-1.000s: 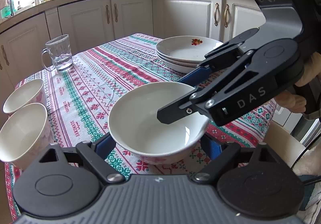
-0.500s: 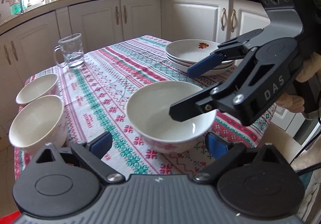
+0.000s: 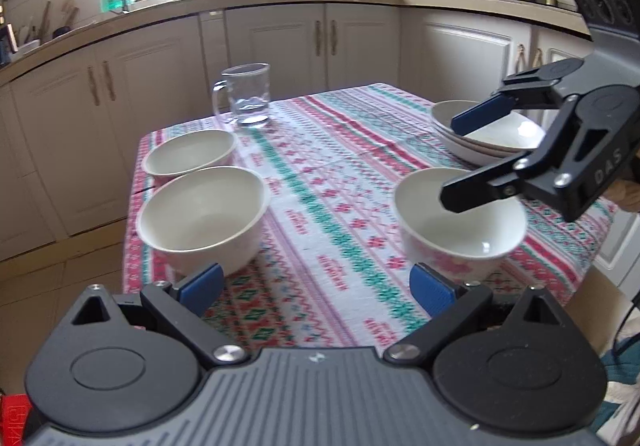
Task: Organize plates and bowls
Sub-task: 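Lower the bowl onto the tablecloth beside the plates and open the right gripper, then grasp the rim of another white bowl with the left gripper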
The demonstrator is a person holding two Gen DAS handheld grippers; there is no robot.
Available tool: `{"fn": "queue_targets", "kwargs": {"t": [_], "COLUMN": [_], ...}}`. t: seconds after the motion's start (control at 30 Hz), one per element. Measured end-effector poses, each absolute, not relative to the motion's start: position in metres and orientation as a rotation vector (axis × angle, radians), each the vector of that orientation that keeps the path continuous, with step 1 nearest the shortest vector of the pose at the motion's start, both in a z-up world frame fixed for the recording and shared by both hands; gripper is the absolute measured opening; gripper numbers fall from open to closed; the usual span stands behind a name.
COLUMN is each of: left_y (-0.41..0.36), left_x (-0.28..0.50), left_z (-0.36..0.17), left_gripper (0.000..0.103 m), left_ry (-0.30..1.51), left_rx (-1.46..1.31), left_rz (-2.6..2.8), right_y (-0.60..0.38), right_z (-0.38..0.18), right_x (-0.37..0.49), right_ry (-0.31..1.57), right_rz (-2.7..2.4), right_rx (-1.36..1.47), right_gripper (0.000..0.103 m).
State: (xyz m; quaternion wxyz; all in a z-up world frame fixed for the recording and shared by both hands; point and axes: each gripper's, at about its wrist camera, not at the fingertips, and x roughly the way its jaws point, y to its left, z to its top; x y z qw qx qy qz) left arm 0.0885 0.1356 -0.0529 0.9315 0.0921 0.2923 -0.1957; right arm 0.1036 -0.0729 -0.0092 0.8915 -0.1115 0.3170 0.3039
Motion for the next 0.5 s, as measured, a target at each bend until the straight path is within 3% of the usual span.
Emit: {"fn": "queue_targets", "kwargs": {"t": [0.5], "left_y": [0.196], "left_x": [0.154], "left_z": [-0.039], "left_gripper": [0.099], "left_ry": [0.609], "left_rx": [0.129], "left_rz": [-0.257], "right_y": [-0.001], "right_z": [-0.012], "right_x": [0.129], "right_ry": [0.653], "right_rz": [0.724], "right_rx": [-0.4], "right_gripper": [0.103]}}
